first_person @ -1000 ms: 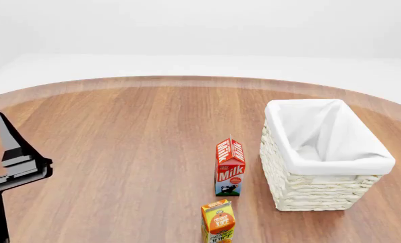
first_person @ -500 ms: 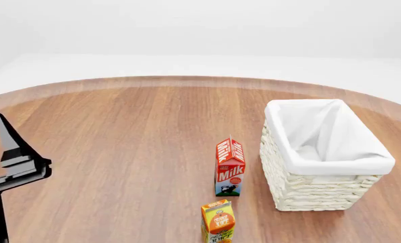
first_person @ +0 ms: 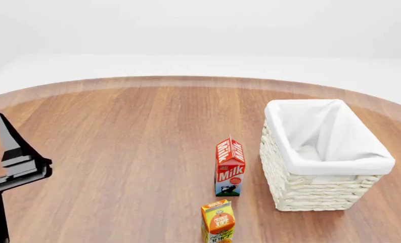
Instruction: Pick up the cream cheese box and the butter, and put them in the basket.
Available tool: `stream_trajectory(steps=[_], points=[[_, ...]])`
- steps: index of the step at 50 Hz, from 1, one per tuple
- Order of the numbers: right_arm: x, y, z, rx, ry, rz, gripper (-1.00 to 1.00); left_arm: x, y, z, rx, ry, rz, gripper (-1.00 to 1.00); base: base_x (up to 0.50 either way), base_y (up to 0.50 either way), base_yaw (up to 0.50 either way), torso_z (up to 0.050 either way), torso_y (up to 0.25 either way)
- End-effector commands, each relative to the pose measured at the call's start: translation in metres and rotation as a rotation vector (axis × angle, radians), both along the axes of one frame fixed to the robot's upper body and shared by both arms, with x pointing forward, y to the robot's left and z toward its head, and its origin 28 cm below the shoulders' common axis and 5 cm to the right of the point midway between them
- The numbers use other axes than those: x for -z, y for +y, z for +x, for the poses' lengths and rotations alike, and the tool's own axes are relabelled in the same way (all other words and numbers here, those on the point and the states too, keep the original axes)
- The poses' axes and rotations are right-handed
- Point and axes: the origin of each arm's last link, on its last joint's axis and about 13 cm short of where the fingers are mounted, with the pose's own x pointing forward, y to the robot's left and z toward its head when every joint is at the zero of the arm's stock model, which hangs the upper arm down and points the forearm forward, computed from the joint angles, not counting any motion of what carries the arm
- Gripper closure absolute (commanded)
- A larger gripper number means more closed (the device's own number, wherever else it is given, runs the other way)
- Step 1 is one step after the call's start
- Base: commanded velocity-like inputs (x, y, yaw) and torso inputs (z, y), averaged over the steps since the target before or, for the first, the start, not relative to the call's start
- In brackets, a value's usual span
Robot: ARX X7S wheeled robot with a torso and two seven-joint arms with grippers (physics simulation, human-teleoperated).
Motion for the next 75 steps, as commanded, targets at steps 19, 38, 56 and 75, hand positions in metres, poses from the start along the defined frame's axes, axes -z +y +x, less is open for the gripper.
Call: stream_trajectory(steps=[19,38,56,75], points=[[-0.112,-0.022,0.026,0.241,-0.484,0.283,1.0,0.0,0.003,0.0,-0.015,-0.006,0.003,-1.0,0.0,0.0,0.0,0.0,0.0],[-0.168,-0.056,0.031,0.316,-0.72,0.258,1.0,0.0,0.003,0.0,-0.015,-0.005,0.005,-1.0,0.0,0.0,0.0,0.0,0.001],[-0.218,-0.11,0.051,0.524,-0.938,0.104,1.0,0.002,0.001,0.002,-0.01,0.006,0.01,-1.0,0.0,0.0,0.0,0.001,0.001],[-0.258,-0.165,0.073,0.753,-1.067,-0.061,1.0,0.0,-0.001,0.001,-0.005,0.011,0.016,-1.0,0.0,0.0,0.0,0.0,0.001]])
